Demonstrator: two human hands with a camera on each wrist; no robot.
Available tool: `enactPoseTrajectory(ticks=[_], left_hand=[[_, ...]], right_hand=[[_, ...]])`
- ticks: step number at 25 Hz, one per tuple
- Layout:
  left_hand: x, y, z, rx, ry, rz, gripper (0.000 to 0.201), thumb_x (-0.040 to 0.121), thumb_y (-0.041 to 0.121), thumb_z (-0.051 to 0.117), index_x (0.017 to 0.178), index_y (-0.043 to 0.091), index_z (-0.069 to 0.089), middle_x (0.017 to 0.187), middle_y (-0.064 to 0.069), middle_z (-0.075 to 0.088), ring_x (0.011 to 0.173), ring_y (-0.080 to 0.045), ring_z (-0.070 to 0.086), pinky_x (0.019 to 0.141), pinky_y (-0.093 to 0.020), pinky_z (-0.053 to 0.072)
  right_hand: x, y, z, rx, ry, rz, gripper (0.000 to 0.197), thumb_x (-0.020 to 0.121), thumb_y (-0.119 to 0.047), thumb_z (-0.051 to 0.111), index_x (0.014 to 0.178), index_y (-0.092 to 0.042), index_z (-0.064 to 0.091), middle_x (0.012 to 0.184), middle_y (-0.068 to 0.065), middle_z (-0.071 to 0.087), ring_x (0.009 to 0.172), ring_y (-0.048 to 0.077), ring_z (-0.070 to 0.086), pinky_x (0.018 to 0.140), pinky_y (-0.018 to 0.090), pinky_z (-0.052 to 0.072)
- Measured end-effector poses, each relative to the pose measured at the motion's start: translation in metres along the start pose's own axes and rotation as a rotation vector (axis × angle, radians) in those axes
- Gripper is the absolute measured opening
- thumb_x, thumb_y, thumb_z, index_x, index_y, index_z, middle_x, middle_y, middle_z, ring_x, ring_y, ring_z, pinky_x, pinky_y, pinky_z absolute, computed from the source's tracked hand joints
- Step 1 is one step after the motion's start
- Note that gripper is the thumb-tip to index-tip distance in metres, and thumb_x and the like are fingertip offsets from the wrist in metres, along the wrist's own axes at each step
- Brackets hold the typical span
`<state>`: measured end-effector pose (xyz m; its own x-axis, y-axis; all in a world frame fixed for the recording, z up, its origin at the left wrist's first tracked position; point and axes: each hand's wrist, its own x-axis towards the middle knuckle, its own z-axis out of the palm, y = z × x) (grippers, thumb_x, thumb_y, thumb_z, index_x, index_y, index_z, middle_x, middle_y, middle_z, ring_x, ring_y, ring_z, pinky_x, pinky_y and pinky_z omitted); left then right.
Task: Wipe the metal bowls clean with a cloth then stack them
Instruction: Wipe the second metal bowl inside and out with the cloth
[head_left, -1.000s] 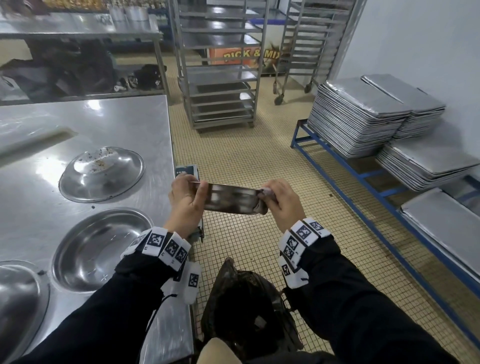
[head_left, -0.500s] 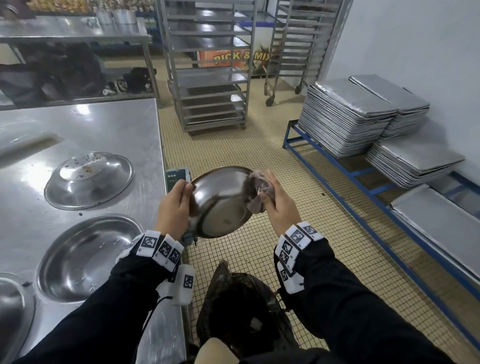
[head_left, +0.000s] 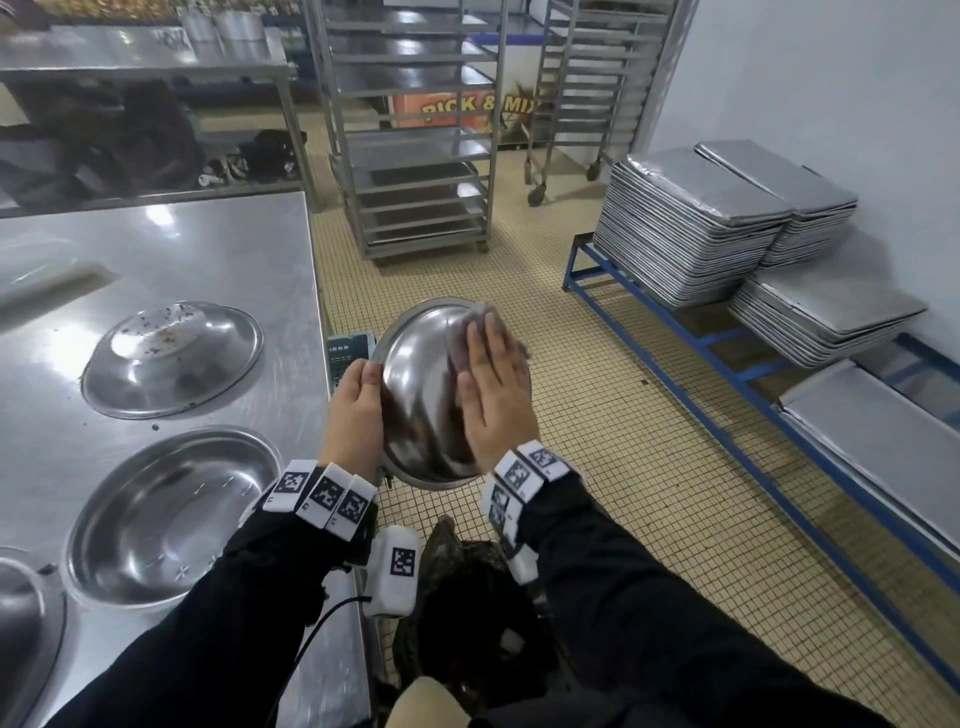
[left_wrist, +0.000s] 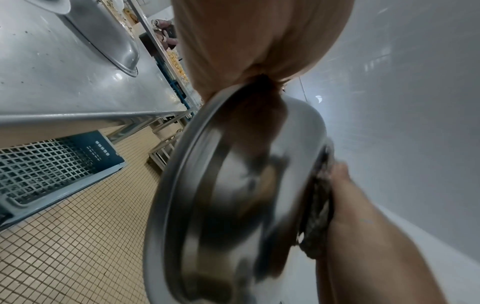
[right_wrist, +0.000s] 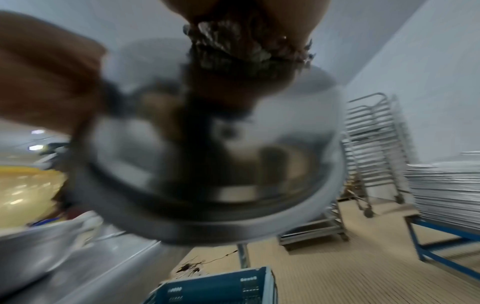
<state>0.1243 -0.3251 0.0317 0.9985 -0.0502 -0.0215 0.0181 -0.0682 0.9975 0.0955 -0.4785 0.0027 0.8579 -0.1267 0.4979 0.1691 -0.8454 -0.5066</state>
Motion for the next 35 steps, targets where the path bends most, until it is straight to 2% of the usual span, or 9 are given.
enactPoseTrajectory(ticks=[5, 8, 10, 14, 21, 27, 29, 32, 35], left_hand=[[0.01, 0.004, -0.01, -0.009, 0.089, -0.014, 0.028, 0.103, 0.034, 0.036, 0.086, 0.029, 0.057, 0.091, -0.002, 0.062, 0.088, -0.018, 0.058, 0.082, -0.027, 0.046], [0.011, 0.002, -0.006, -0.014, 0.094, -0.026, 0.029, 0.103, 0.034, 0.036, 0.088, 0.024, 0.058, 0.092, -0.008, 0.062, 0.09, -0.023, 0.059, 0.088, -0.036, 0.048], [0.006, 0.005, -0.002, -0.004, 0.091, -0.013, 0.029, 0.104, 0.031, 0.035, 0.089, 0.02, 0.056, 0.086, -0.005, 0.06, 0.084, -0.02, 0.057, 0.081, -0.031, 0.048], [0.0, 0.009, 0.004, -0.034, 0.094, -0.028, 0.027, 0.104, 0.03, 0.036, 0.085, 0.028, 0.056, 0.089, -0.002, 0.062, 0.091, -0.022, 0.06, 0.086, -0.034, 0.049], [0.007, 0.004, -0.004, -0.033, 0.156, -0.085, 0.028, 0.103, 0.035, 0.036, 0.086, 0.028, 0.059, 0.102, -0.011, 0.066, 0.101, -0.029, 0.062, 0.098, -0.046, 0.047], [0.008, 0.005, -0.009, -0.019, 0.213, -0.108, 0.032, 0.103, 0.034, 0.035, 0.106, 0.013, 0.059, 0.097, -0.003, 0.061, 0.1, -0.024, 0.058, 0.097, -0.039, 0.045], [0.003, 0.006, -0.008, -0.014, 0.192, -0.086, 0.029, 0.103, 0.033, 0.035, 0.093, 0.019, 0.059, 0.09, -0.003, 0.061, 0.093, -0.023, 0.059, 0.089, -0.037, 0.047], [-0.004, 0.006, -0.01, -0.007, 0.148, -0.074, 0.03, 0.104, 0.031, 0.036, 0.081, 0.027, 0.055, 0.085, -0.002, 0.061, 0.087, -0.022, 0.059, 0.085, -0.035, 0.048], [-0.007, 0.003, -0.014, 0.025, 0.142, -0.057, 0.032, 0.103, 0.032, 0.036, 0.078, 0.024, 0.054, 0.076, -0.002, 0.056, 0.077, -0.022, 0.054, 0.081, -0.04, 0.047]], right_hand=[[-0.011, 0.035, -0.006, 0.155, -0.022, 0.185, 0.054, 0.1, -0.038, 0.021, 0.149, -0.028, 0.001, 0.159, -0.007, -0.004, 0.143, 0.006, -0.001, 0.109, 0.046, 0.037], [-0.045, 0.013, 0.015, 0.058, -0.039, 0.002, 0.054, 0.102, -0.029, 0.02, 0.15, -0.024, -0.004, 0.159, -0.004, -0.01, 0.146, 0.018, -0.007, 0.115, 0.053, 0.02], [-0.051, -0.008, 0.025, -0.004, -0.024, -0.053, 0.053, 0.101, -0.034, 0.017, 0.15, -0.023, -0.003, 0.159, 0.002, -0.002, 0.146, 0.023, -0.003, 0.116, 0.054, 0.012], [-0.009, -0.025, 0.011, -0.02, 0.024, -0.116, 0.055, 0.099, -0.034, 0.023, 0.15, -0.017, 0.01, 0.158, 0.004, 0.009, 0.146, 0.024, 0.003, 0.119, 0.047, 0.007], [0.001, 0.007, 0.001, 0.256, 0.171, 0.373, 0.05, 0.101, -0.032, 0.032, 0.148, -0.017, 0.025, 0.152, 0.004, 0.026, 0.137, 0.016, 0.026, 0.111, 0.046, 0.031], [-0.042, -0.026, 0.029, 0.06, 0.038, 0.035, 0.054, 0.1, -0.041, 0.016, 0.149, -0.02, 0.015, 0.158, 0.001, 0.013, 0.146, 0.02, 0.004, 0.117, 0.052, 0.012], [-0.03, -0.038, 0.026, 0.039, 0.008, -0.048, 0.054, 0.099, -0.04, 0.019, 0.149, -0.019, 0.014, 0.158, 0.002, 0.015, 0.146, 0.021, 0.004, 0.117, 0.051, 0.01], [-0.004, -0.038, 0.015, 0.07, 0.04, -0.036, 0.054, 0.099, -0.038, 0.024, 0.149, -0.019, 0.021, 0.157, 0.001, 0.018, 0.146, 0.018, 0.008, 0.119, 0.043, 0.007], [0.007, -0.016, -0.001, 0.145, 0.085, 0.146, 0.05, 0.1, -0.037, 0.029, 0.146, -0.017, 0.03, 0.15, 0.002, 0.032, 0.137, 0.016, 0.028, 0.112, 0.034, 0.024]])
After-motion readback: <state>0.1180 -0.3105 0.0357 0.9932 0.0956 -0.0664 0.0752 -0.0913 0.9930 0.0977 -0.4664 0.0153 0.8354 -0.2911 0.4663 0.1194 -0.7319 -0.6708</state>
